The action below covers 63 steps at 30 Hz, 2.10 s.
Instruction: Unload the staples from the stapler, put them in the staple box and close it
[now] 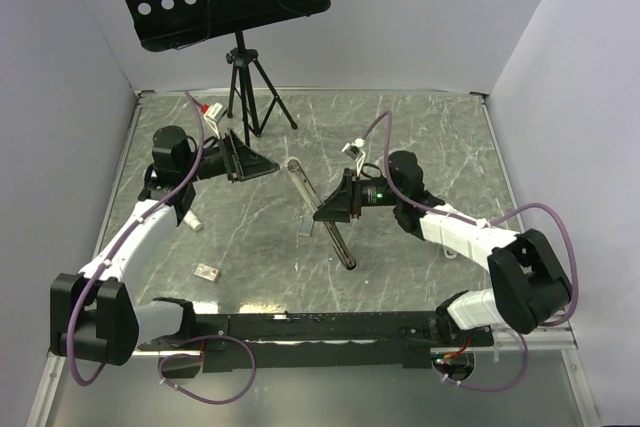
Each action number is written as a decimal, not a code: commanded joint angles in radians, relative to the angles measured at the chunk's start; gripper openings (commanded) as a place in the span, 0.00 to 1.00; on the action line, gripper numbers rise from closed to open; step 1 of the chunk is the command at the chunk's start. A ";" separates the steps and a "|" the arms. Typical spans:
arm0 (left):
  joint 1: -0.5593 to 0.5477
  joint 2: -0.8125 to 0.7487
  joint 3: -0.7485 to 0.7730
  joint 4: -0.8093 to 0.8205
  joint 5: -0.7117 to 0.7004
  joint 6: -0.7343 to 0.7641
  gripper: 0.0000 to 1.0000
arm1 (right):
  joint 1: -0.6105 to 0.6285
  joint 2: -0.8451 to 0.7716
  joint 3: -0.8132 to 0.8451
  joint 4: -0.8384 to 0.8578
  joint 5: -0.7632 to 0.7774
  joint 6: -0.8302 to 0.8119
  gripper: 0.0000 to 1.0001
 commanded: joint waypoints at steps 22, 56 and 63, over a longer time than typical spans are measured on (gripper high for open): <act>0.000 -0.126 0.089 -0.527 -0.536 0.379 0.64 | -0.036 0.237 0.693 -1.530 1.330 -0.465 0.00; 0.004 -0.178 0.100 -0.590 -0.719 0.364 0.67 | 0.200 0.415 0.736 -1.582 1.644 -0.380 0.00; 0.007 -0.189 0.066 -0.511 -0.581 0.345 0.69 | 0.184 0.066 0.617 -1.166 1.064 -0.492 0.00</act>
